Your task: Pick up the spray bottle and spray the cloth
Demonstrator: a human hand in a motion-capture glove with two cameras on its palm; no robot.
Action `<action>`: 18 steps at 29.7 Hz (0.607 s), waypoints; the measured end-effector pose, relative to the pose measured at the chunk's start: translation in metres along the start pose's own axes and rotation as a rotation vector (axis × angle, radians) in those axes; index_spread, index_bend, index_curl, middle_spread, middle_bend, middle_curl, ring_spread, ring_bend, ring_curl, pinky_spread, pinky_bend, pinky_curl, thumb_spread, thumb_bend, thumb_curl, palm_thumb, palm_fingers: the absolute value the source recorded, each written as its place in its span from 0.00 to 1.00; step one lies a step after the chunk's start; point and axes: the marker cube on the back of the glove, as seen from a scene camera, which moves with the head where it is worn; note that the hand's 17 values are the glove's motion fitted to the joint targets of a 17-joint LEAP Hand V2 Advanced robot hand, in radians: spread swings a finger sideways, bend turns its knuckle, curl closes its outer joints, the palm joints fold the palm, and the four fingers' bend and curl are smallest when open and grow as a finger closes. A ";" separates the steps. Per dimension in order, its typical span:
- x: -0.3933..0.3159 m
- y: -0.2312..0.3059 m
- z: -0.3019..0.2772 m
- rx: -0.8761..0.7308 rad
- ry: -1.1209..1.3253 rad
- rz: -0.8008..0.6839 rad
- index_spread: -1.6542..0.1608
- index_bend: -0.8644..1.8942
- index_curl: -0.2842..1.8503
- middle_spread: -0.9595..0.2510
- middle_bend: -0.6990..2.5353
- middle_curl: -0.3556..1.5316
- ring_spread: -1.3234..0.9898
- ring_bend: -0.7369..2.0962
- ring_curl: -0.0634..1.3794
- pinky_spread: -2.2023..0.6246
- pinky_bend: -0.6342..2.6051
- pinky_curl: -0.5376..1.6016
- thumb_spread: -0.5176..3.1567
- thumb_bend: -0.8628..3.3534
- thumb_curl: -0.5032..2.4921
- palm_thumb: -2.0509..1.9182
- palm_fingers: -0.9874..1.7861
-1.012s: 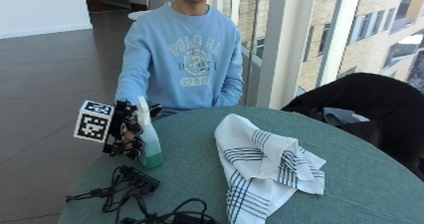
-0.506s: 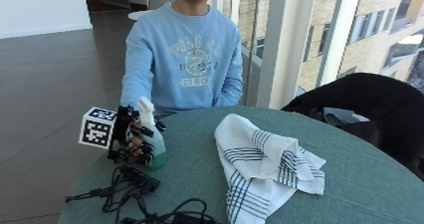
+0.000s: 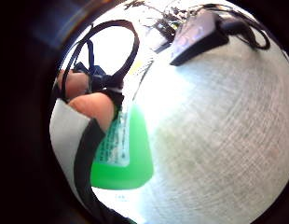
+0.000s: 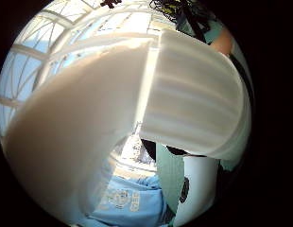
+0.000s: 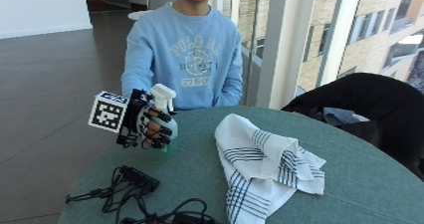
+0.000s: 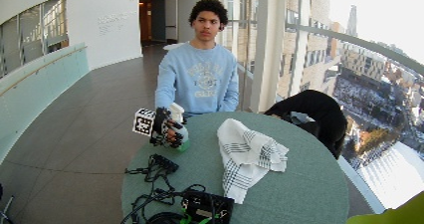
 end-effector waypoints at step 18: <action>-0.072 -0.056 0.048 -0.355 0.366 0.114 0.76 0.37 0.32 0.73 0.28 0.40 0.55 0.42 0.30 0.82 0.27 0.42 0.37 0.20 0.35 0.76 0.76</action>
